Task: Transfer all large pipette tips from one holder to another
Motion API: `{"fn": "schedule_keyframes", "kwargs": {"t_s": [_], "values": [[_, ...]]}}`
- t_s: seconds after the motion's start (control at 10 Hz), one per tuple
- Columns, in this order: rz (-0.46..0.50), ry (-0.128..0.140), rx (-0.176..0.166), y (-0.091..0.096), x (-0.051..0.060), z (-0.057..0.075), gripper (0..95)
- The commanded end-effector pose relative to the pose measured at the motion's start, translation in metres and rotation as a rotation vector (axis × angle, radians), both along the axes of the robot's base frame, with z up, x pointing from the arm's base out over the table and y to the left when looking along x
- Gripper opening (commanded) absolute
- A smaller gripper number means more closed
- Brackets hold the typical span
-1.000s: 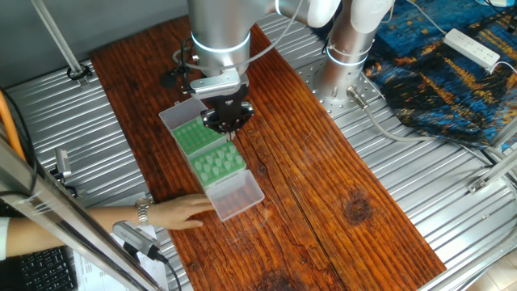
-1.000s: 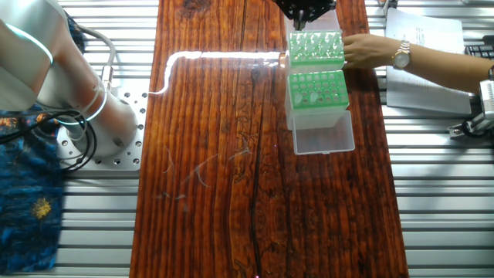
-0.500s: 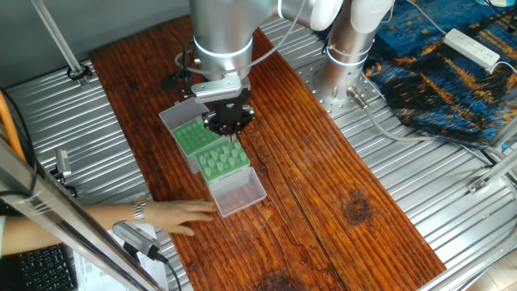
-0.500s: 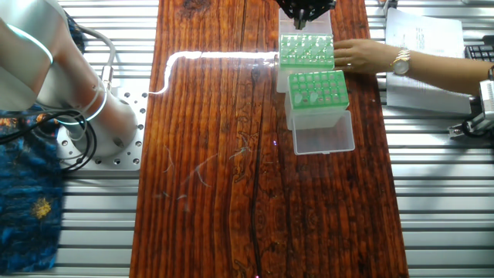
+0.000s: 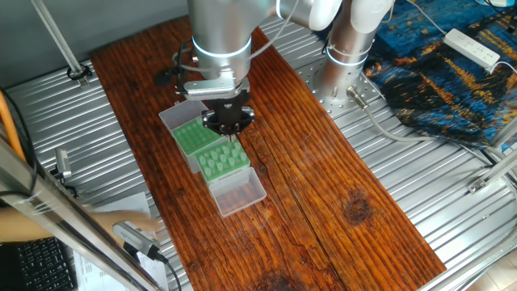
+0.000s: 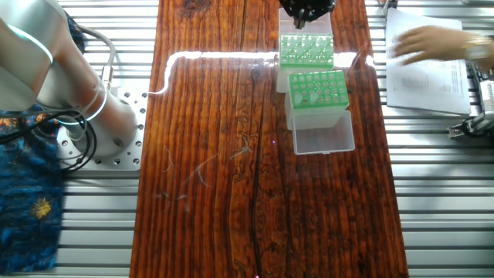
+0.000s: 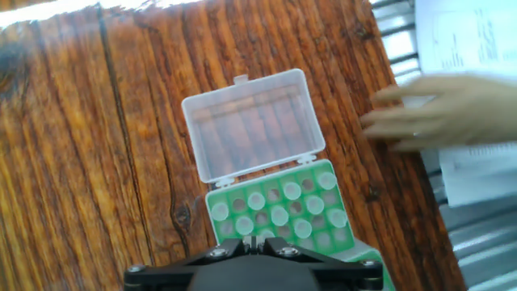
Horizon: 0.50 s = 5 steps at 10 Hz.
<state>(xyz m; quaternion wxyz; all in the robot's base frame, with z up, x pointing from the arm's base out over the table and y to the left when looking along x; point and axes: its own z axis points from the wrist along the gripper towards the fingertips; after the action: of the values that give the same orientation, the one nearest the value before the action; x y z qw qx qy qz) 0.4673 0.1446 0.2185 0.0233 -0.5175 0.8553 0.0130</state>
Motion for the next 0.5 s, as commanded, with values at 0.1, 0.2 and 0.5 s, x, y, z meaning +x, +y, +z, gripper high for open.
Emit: {"fn": "schedule_keyframes", "kwargs": {"t_s": [0.1, 0.2, 0.5], "values": [[-0.308, 0.024, 0.002, 0.0039, 0.0013, -0.0031, 19.0], [-0.388, 0.031, 0.007, 0.0039, 0.0013, -0.0032, 19.0], [-0.481, 0.046, -0.018, 0.0056, 0.0023, -0.0051, 19.0]]}}
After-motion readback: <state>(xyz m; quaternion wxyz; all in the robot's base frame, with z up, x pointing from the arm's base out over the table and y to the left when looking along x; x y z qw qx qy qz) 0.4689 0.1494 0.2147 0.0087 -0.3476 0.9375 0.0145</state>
